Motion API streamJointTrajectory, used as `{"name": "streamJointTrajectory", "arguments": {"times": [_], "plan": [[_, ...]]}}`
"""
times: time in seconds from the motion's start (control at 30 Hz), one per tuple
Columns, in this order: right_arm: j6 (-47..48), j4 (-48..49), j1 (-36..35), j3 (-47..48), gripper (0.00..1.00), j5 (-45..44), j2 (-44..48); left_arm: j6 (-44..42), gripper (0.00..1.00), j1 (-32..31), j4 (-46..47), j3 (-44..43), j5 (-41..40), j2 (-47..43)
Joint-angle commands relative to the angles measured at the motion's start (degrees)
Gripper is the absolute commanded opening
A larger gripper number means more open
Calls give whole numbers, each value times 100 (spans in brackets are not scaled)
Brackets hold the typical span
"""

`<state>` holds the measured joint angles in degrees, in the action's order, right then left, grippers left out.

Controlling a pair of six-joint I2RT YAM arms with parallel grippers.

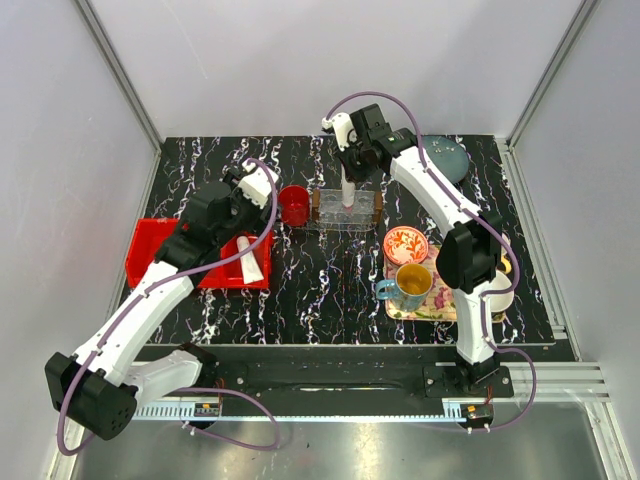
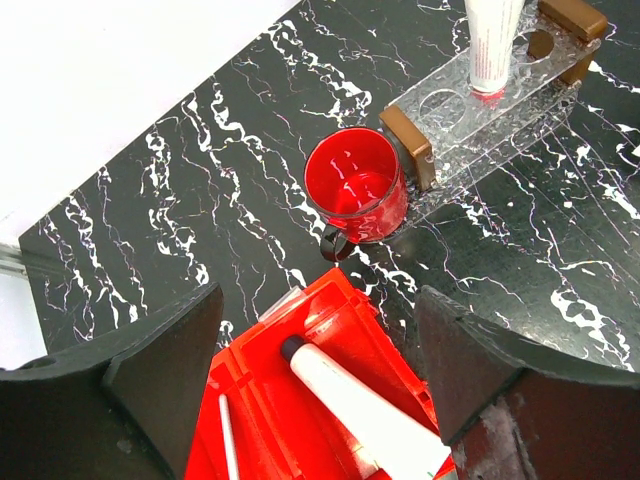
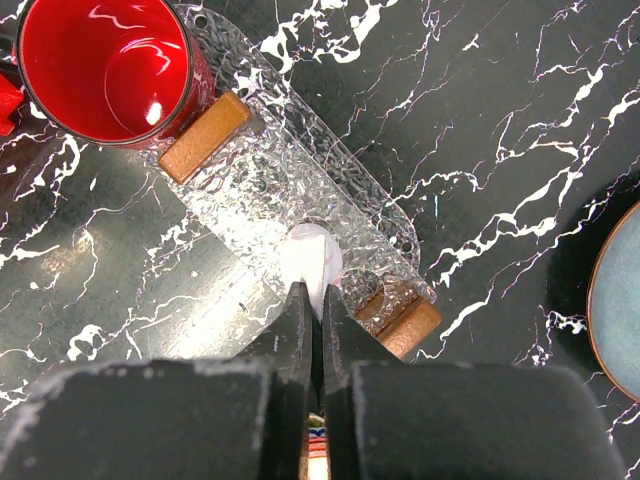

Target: Prepare toiletry sets of a toothbrush and toothpaste on the tray

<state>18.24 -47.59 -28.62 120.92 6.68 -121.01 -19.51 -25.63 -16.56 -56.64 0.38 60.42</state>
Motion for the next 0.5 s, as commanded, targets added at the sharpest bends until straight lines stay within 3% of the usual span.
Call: {"name": "streamJointTrajectory", "arguments": {"times": [0.0,0.47], "plan": [[22,365,-38,28,0,62,271,61,81,40,302,-5,111,-92],[-5,514,-38,-174,0,62,306,52,81,67,311,13,138,-83]]}}
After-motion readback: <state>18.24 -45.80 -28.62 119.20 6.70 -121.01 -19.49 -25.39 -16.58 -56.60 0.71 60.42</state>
